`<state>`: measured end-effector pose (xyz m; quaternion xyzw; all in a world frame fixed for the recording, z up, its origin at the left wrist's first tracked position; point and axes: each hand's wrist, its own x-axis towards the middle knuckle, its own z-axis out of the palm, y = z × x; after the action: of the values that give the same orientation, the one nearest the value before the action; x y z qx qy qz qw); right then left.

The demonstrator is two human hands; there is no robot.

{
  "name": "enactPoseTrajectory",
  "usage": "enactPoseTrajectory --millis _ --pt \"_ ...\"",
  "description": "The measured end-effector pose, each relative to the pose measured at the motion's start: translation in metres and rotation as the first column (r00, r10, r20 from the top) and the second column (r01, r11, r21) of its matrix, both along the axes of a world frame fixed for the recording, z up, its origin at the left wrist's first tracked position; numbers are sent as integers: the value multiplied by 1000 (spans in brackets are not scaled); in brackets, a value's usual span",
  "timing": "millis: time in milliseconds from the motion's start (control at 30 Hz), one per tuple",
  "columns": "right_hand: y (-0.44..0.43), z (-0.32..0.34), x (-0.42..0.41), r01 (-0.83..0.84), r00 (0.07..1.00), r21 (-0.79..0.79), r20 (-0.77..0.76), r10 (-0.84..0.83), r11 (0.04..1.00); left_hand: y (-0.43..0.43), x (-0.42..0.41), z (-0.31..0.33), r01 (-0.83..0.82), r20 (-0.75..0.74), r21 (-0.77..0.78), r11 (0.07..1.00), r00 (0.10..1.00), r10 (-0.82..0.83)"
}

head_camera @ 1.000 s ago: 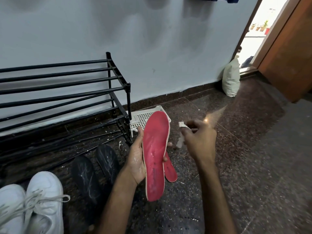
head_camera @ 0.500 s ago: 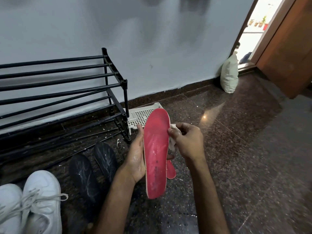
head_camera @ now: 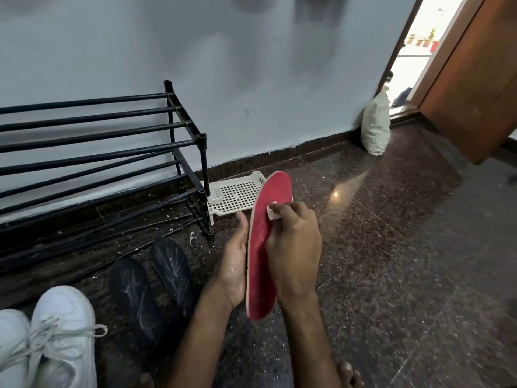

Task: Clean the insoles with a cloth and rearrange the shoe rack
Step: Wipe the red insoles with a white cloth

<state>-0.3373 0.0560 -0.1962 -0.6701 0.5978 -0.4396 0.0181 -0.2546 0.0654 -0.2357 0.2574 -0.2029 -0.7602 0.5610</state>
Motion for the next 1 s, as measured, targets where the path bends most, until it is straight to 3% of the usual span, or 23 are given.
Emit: enactPoseTrajectory --millis 67,133,233,300,400,433,533,600,633,733,800,867,933,1000 --pt "3 0 3 -32 997 -24 67 34 999 -1 -5 1 -41 95 39 998 995 37" --pt "1 2 6 -205 974 -24 98 206 979 -3 -8 -2 -127 146 45 991 982 119" --pt "-5 7 3 -425 903 141 -2 429 894 -1 -6 -3 -209 50 46 977 977 207" --pt "-7 7 -5 -333 933 206 -67 353 920 -1 -4 -2 -172 16 42 984 985 171" --pt "-4 7 -10 -43 997 130 -62 52 991 -1 -13 -2 -143 205 -10 990 968 142" --pt "-4 7 -8 -20 1000 73 -23 21 997 -2 -15 -2 -167 250 -20 986 954 167" --pt "-7 5 3 -259 963 4 80 258 966 -1 -13 0 -222 193 17 975 957 214" --pt "-5 3 1 -415 909 85 77 410 906 -2 -3 -3 -232 67 76 970 972 227" --pt "-5 1 -3 -417 909 136 53 414 899 -2 2 -5 -230 41 88 969 973 227" --pt "-10 -5 -13 -131 990 140 -31 136 981 -2 3 -8 -167 88 102 981 983 158" --pt "-13 -2 -9 -30 999 53 26 29 998 0 -3 -4 -139 107 120 983 986 126" --pt "-12 2 1 -169 982 51 91 164 984 0 -7 -3 -172 86 132 976 983 162" --pt "-8 1 6 -370 927 126 107 359 920 -1 -3 -5 -224 12 148 963 974 225" --pt "-7 -2 -2 -454 891 230 120 438 861 -3 3 -8 -237 -41 143 961 969 245"
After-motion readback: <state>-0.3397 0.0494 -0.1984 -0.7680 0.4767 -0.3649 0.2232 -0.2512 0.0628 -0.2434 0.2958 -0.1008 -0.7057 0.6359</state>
